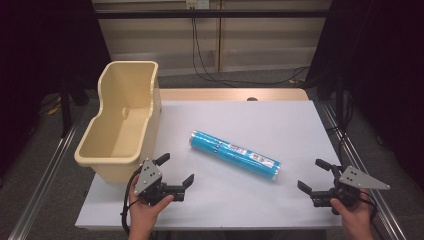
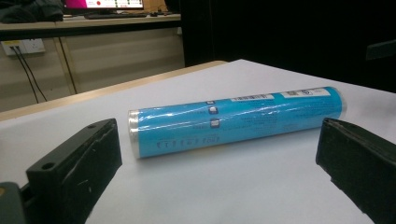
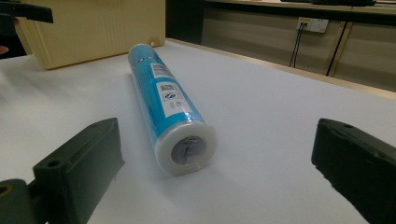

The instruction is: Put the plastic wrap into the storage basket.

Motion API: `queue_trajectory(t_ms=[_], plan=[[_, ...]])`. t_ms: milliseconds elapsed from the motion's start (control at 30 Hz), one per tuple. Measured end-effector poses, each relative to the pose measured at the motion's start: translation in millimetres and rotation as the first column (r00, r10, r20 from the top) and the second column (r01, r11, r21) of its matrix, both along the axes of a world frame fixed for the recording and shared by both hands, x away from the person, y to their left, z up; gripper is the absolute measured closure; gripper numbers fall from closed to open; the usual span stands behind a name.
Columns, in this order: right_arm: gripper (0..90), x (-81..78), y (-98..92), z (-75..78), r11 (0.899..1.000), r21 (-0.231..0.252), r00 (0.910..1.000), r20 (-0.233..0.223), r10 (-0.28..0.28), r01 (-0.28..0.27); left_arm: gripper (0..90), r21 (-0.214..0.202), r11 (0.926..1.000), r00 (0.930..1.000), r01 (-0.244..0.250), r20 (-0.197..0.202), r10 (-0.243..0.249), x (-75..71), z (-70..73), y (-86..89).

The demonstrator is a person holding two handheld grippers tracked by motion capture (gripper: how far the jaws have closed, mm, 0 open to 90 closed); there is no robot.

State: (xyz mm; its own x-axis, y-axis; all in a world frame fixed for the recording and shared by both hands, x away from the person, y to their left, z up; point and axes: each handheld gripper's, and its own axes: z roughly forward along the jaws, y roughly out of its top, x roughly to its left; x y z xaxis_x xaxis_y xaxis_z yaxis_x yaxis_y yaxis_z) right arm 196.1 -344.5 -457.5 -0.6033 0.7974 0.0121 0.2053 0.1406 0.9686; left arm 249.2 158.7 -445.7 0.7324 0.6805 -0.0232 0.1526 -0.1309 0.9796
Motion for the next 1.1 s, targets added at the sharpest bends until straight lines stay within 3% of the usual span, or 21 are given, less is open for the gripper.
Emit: queue_trajectory(t_ms=[600, 900, 1100], plan=[[1.3, -1.6, 0.8, -2.1, 1.0, 0.001, 0.9999, -0.007, 0.014, -0.014, 0.0, 0.012, 0.9985, 0.9984, 0.054, -0.021, -0.053, 15.7, -2.5, -19.8], [1.3, -1.9, -0.7, -2.2, 1.0, 0.006, 0.9999, -0.009, 0.013, -0.013, 0.0, 0.026, 0.9947, 0.9942, 0.1, -0.043, -0.099, 22.1, -3.6, -35.7], [1.3, -2.3, -0.6, -1.8, 1.0, 0.011, 0.9999, -0.011, 0.011, -0.011, 0.1, 0.006, 0.9939, 0.9926, 0.11, -0.052, -0.11, 33.0, -1.3, -44.9]])
